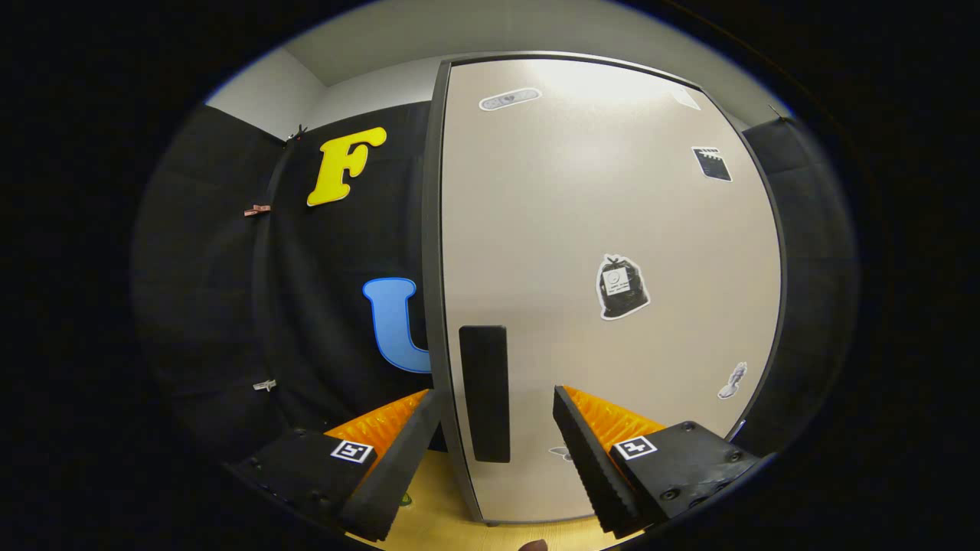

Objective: Open the shoe cabinet door, grab the shoes and put them into the shoe cabinet, then close the shoe cabinet door.

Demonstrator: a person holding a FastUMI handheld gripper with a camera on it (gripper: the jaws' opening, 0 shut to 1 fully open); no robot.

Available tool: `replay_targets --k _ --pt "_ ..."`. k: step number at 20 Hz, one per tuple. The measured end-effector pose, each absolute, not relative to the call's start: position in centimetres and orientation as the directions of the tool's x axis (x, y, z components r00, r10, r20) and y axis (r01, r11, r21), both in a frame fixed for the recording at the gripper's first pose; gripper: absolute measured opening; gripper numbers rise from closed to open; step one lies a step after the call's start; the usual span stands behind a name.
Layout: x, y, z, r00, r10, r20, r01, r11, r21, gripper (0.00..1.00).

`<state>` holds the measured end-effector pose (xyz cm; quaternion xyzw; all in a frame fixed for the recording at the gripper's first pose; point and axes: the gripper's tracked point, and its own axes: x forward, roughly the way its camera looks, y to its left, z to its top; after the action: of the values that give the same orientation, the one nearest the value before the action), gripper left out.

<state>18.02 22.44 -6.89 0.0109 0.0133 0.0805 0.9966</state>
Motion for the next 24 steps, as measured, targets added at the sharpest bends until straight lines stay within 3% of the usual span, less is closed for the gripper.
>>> replay_targets --k 4,7,10,11,13,17,24 --pt "20.0 22.6 -7.7 0.992 0.124 -0.025 -0.124 0.992 0.018 0.8" --pt "20.6 22.6 -7.9 0.995 0.101 -0.023 -0.101 0.994 0.035 0.53" --pt "19.7 23.0 -7.5 0.995 0.097 -0.016 -0.096 0.995 0.039 0.52" --pt "20.5 22.8 -7.7 0.996 0.089 -0.006 -0.089 0.996 0.03 0.36" --pt "20.6 23.0 -7.7 0.996 0.089 -0.008 -0.089 0.996 0.012 0.35" --pt "20.5 23.0 -7.7 0.995 0.104 -0.009 -0.104 0.994 0.028 0.19" --pt "19.0 23.0 -7.6 0.991 0.121 -0.061 -0.119 0.992 0.041 0.19"
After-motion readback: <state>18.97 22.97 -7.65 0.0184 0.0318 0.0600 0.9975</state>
